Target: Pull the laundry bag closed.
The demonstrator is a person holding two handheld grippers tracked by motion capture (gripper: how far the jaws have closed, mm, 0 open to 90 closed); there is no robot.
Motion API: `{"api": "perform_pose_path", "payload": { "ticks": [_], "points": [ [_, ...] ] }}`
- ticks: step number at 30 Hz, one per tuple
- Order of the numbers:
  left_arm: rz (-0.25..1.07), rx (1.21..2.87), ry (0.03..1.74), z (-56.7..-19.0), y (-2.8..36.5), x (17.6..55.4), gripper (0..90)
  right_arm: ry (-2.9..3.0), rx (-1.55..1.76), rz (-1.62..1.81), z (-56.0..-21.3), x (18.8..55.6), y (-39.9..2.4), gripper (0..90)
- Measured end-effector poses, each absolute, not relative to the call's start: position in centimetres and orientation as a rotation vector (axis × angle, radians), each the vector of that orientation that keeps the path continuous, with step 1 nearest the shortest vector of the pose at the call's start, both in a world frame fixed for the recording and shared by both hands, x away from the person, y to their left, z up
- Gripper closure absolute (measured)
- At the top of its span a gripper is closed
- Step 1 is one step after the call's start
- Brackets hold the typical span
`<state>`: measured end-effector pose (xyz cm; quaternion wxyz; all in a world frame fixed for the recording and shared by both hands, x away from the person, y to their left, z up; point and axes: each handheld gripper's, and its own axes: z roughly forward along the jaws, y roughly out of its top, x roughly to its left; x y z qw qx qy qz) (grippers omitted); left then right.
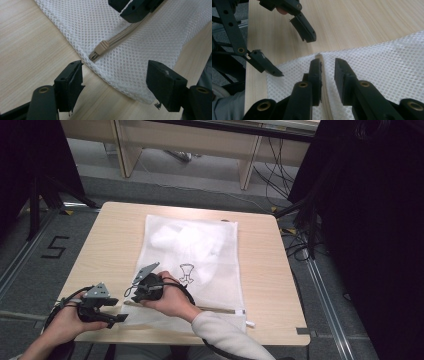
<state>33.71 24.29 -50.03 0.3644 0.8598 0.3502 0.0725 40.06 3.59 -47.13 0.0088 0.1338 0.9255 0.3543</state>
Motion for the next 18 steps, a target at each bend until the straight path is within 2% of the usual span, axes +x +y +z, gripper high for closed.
{"api": "perform_pose_path", "payload": {
  "ticks": [18],
  "points": [
    [0.175, 2.217, 0.9, -50.0, 24.4, 33.7, 28.9, 2.938, 0.437, 1.072, -49.0, 40.2, 5.9, 75.6]
  ]
}}
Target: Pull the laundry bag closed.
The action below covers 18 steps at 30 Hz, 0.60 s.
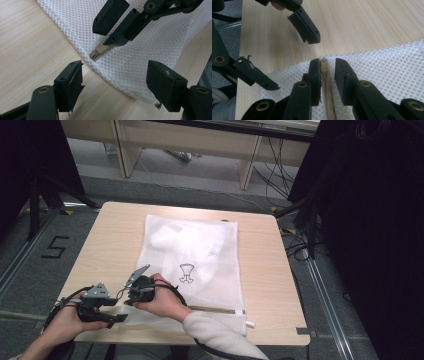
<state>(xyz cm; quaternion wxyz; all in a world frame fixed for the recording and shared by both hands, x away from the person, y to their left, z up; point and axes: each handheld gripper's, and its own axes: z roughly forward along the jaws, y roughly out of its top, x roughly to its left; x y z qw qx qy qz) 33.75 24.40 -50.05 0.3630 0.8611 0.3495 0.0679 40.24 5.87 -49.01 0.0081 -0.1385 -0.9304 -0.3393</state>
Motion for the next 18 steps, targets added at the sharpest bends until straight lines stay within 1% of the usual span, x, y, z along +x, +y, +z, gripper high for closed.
{"api": "perform_pose_path", "payload": {
  "ticks": [6, 7, 8, 11, 13, 15, 18],
  "points": [
    [0.172, 2.218, 0.903, -50.06, 24.41, 33.77, 28.8, -2.923, -0.423, -1.046, -49.39, 40.53, 6.18, 75.9],
    [0.175, 2.219, 0.905, -50.05, 24.41, 33.76, 28.9, -2.891, -0.479, -1.037, -49.42, 40.25, 6.31, 76.1],
    [0.174, 2.216, 0.907, -50.05, 24.4, 33.75, 28.8, -2.924, -0.43, -1.036, -49.56, 40.55, 6.38, 76.7],
    [0.171, 2.212, 0.906, -50.08, 24.43, 33.79, 28.8, -2.914, -0.426, -1.038, -49.78, 40.55, 6.59, 77.9],
    [0.158, 2.201, 0.93, -50.15, 24.39, 33.76, 28.9, -2.914, -0.427, -1.031, -49.85, 40.55, 6.65, 79.9],
    [0.17, 2.209, 0.919, -50.1, 24.47, 33.81, 29.3, -2.924, -0.406, -1.036, -49.93, 40.64, 6.67, 81.7],
    [0.173, 2.204, 0.928, -50.11, 24.45, 33.83, 30.1, -2.931, -0.392, -1.045, -49.61, 40.48, 6.61, 82.0]
  ]
}}
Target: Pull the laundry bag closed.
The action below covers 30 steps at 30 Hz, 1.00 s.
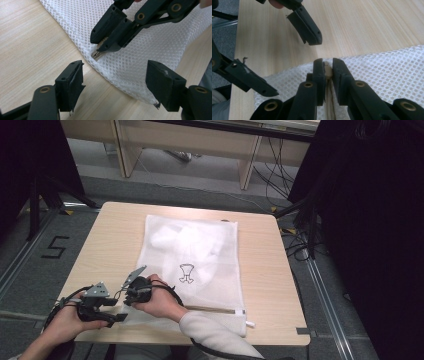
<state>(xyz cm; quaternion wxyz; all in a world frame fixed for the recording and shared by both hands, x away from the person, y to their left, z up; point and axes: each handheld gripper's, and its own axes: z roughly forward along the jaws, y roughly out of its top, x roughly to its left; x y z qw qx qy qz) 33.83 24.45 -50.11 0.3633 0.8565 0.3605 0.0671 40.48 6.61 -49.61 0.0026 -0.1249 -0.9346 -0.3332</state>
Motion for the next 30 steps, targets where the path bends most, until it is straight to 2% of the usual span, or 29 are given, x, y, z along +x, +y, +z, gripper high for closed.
{"api": "perform_pose_path", "payload": {
  "ticks": [9, 13, 14, 16, 20, 22, 25, 28, 30],
  "points": [
    [0.138, 2.168, 0.973, -50.2, 24.4, 34.2, 36.2, -2.932, -0.386, -1.066, -47.8, 40.1, 6.1, 82.1],
    [0.064, 2.08, 1.052, -50.4, 24.2, 34.4, 42.0, -2.935, -0.375, -1.078, -47.3, 40.1, 5.9, 82.1],
    [0.066, 2.08, 1.06, -50.3, 24.2, 34.5, 46.0, -2.946, -0.368, -1.079, -46.9, 40.2, 5.7, 82.1],
    [0.034, 2.032, 1.078, -50.5, 24.1, 34.7, 47.8, -2.925, -0.382, -1.083, -46.7, 40.0, 5.6, 82.1],
    [0.015, 2.029, 1.082, -50.4, 23.8, 34.8, 54.3, -2.921, -0.369, -1.099, -46.3, 40.0, 5.3, 82.1],
    [-0.001, 2.032, 1.088, -50.5, 23.6, 34.8, 60.4, -2.914, -0.39, -1.102, -46.0, 39.9, 5.2, 82.1],
    [-0.012, 2.036, 1.082, -50.4, 23.3, 34.7, 64.0, -2.913, -0.377, -1.107, -46.0, 39.9, 5.2, 82.1],
    [-0.017, 2.037, 1.093, -50.3, 23.2, 34.6, 73.5, -2.918, -0.368, -1.096, -45.9, 40.0, 5.0, 82.1],
    [-0.031, 2.039, 1.093, -50.2, 23.2, 34.6, 76.5, -2.92, -0.372, -1.093, -45.9, 40.0, 5.0, 82.1]
  ]
}}
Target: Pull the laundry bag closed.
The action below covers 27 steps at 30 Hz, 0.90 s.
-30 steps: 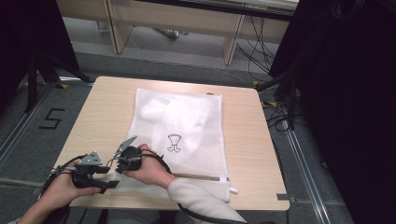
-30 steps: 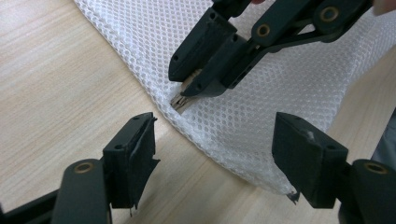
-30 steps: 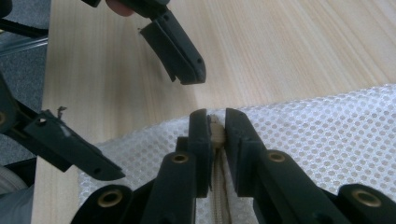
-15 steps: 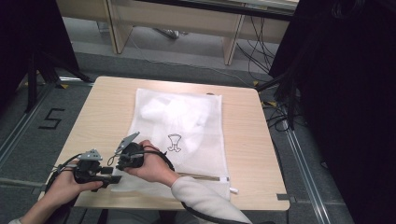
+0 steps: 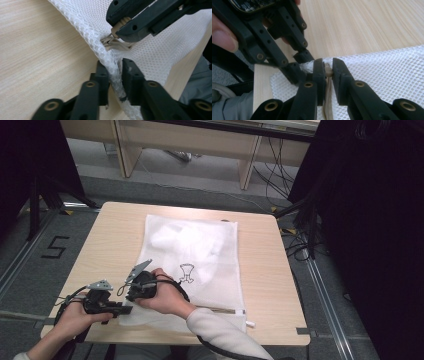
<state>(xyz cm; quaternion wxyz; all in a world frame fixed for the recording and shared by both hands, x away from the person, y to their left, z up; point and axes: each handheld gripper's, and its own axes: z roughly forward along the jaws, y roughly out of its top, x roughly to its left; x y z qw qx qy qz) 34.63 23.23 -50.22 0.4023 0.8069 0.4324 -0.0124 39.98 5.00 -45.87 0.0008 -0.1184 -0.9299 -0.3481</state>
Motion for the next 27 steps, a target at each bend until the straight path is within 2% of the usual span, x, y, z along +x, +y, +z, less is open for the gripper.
{"api": "perform_pose_path", "payload": {
  "ticks": [5, 27],
  "points": [
    [-0.039, 2.034, 1.093, -50.0, 23.1, 34.5, 83.9, -2.932, -0.379, -1.046, -46.1, 40.0, 4.4, 82.1],
    [-0.014, 2.014, 1.098, -49.4, 23.0, 34.2, 85.5, -2.95, -0.37, -0.926, -46.8, 39.8, 3.0, 82.6]
  ]
}}
